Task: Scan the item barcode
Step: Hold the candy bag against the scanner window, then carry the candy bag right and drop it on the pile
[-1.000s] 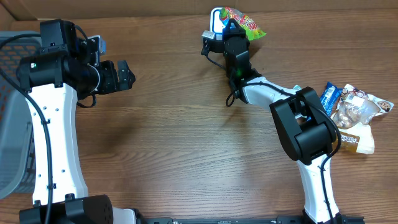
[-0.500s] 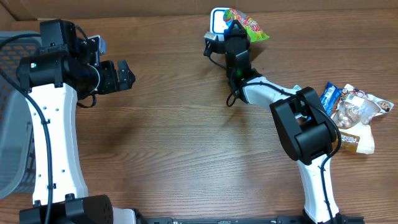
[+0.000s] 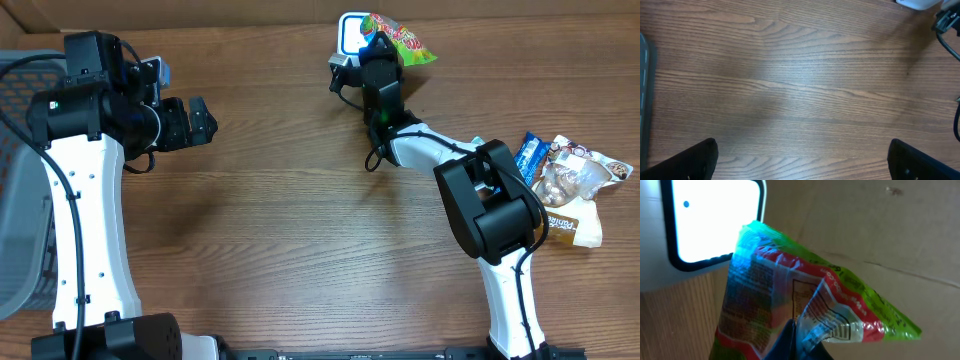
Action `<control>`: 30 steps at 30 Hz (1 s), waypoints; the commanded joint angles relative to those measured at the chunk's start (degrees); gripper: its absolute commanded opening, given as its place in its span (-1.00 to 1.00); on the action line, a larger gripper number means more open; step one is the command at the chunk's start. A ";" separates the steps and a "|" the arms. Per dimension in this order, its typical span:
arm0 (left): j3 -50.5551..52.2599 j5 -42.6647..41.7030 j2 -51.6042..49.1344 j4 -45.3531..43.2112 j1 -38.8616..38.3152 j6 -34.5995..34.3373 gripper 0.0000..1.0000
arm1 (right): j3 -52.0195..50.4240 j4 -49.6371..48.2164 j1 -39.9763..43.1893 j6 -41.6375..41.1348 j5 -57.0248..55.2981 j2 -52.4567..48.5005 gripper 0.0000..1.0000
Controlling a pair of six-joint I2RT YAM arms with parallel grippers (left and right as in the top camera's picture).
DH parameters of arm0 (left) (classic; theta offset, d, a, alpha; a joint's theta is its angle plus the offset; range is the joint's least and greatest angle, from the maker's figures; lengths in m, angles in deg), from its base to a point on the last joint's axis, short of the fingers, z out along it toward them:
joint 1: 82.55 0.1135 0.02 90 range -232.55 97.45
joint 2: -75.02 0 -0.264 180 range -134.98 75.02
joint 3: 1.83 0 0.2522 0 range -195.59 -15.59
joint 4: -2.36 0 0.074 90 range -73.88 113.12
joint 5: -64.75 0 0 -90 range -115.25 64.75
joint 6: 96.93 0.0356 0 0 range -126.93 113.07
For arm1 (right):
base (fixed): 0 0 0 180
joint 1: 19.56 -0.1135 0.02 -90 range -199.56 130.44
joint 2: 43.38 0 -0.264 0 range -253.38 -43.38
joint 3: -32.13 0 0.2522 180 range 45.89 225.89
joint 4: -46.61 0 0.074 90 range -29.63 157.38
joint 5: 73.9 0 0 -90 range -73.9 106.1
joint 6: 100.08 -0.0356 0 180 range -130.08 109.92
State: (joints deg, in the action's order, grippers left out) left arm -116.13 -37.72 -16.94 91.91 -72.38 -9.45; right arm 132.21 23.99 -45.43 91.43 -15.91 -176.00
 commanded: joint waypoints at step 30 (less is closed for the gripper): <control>0.31 -0.66 0.20 0.02 -0.11 1.27 0.99 | 2.19 14.14 -17.25 -19.85 -11.91 10.60 -0.92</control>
State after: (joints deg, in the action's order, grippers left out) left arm -116.13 -37.72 -16.94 91.89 -72.38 -9.47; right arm 132.43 35.84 -60.95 80.92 -25.72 -173.07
